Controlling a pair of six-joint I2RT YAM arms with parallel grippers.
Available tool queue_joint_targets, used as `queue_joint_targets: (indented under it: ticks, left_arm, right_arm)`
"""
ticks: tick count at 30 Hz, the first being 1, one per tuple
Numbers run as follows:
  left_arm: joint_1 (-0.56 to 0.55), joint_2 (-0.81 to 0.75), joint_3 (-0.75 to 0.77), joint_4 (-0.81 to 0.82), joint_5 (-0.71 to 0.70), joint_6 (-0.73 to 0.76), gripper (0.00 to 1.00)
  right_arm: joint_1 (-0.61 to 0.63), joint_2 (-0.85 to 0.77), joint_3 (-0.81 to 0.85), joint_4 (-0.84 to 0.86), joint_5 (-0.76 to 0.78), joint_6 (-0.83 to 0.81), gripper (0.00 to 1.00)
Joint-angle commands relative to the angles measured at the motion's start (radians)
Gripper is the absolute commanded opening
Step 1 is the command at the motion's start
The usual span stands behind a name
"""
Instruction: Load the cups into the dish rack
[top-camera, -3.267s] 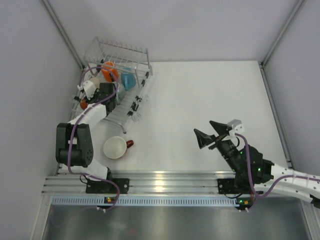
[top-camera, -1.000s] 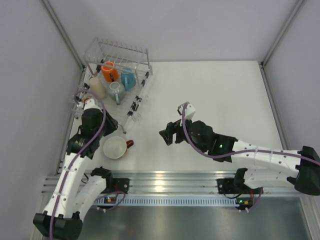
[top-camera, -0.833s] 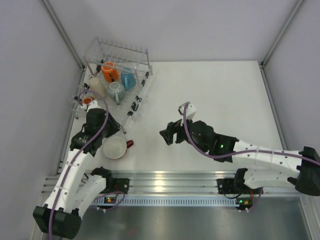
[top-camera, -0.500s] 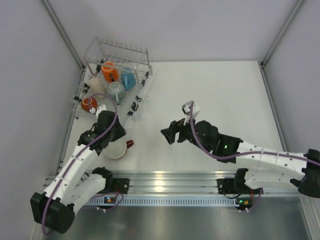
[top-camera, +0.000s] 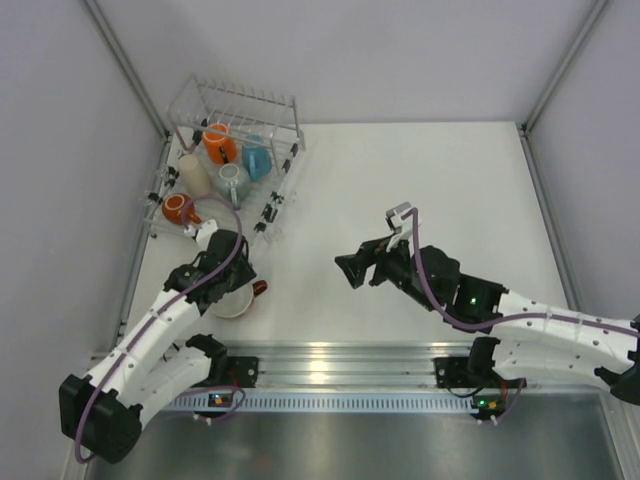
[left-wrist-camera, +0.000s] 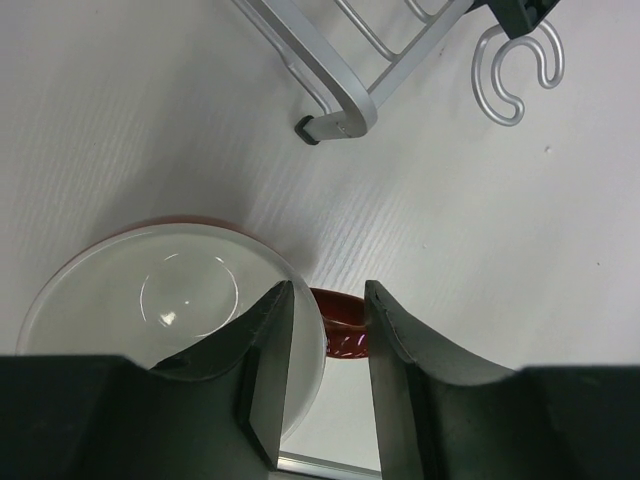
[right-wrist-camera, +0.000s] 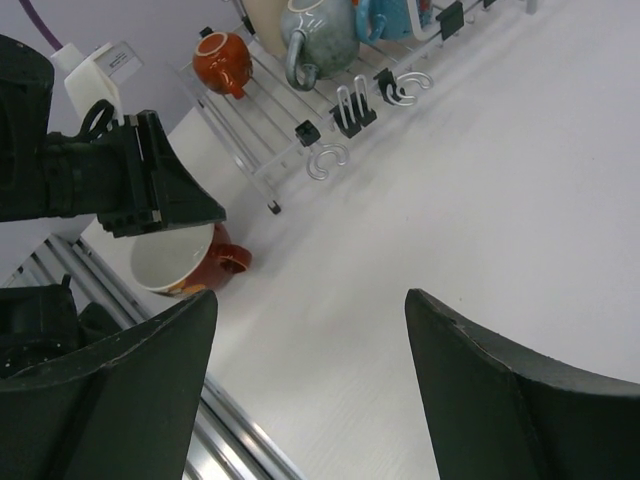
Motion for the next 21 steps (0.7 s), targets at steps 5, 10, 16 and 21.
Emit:
queue_joint_targets:
  ticks: [5, 10, 16, 21]
  left_arm:
    - [-0.012, 0.017, -0.003, -0.036, -0.067, -0.054, 0.41]
    - [-0.011, 0.029, -0.013, -0.036, -0.067, -0.066, 0.41]
    - [-0.015, 0.081, -0.014, -0.034, -0.064, -0.075, 0.39]
    - [-0.015, 0.104, -0.014, -0.031, -0.077, -0.088, 0.35]
  right_arm:
    - [-0.012, -0.060, -0.022, -0.006, 0.029, -0.013, 0.77]
    - [-0.012, -0.084, -0.032, -0.013, 0.041, -0.017, 0.77]
    - [-0.012, -0.113, -0.052, -0.017, 0.050, -0.014, 0.77]
    - [-0.012, -0.133, -0.058, -0.018, 0.062, -0.019, 0.77]
